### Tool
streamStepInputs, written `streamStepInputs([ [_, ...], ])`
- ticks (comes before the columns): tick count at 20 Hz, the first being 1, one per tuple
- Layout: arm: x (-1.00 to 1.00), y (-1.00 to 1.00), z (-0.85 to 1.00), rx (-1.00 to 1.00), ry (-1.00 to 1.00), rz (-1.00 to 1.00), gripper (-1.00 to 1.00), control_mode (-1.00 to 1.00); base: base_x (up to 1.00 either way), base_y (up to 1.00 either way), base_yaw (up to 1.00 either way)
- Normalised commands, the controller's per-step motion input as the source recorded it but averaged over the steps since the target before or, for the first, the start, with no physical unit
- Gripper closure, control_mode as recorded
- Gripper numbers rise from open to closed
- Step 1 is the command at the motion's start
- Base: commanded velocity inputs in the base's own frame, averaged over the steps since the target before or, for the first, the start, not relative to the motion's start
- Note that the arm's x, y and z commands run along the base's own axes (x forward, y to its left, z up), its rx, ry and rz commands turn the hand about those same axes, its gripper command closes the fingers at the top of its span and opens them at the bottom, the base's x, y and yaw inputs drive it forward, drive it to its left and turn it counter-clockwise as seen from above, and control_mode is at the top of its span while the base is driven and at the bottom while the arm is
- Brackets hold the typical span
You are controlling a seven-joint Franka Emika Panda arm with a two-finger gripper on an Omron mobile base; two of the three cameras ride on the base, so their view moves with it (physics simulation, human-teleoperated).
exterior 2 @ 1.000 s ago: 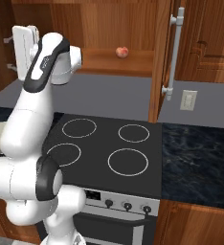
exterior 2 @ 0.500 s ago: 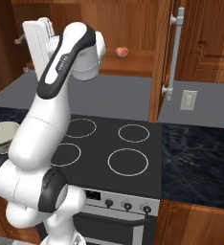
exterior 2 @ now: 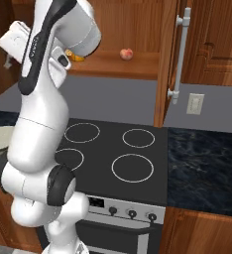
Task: Open the cabinet. Pick the orange and peach from the cabinet and place them into the bowl. Then close the cabinet.
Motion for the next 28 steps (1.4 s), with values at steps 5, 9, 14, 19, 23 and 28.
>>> streamStepInputs([
  [5, -0.1, -0.01, -0.64, -0.63, -0.15, 0.31, -1.0, -1.0, 0.0, 0.0, 0.0],
  [9, 0.0, -0.17, -0.09, -0.35, -0.21, 0.27, -1.0, -1.0, 0.0, 0.0, 0.0],
  [14, -0.01, -0.25, 0.15, -0.21, -0.32, 0.21, -1.0, -1.0, 0.0, 0.0, 0.0],
  [19, -0.11, -0.12, -0.19, -0.03, -0.3, 0.16, -1.0, -1.0, 0.0, 0.0, 0.0],
  [23, -0.77, -0.23, -0.53, 0.32, -0.26, 0.1, -1.0, -1.0, 0.0, 0.0, 0.0],
  [28, -0.74, -0.08, 0.0, 0.3, -0.51, 0.0, -1.0, -1.0, 0.0, 0.0, 0.0],
])
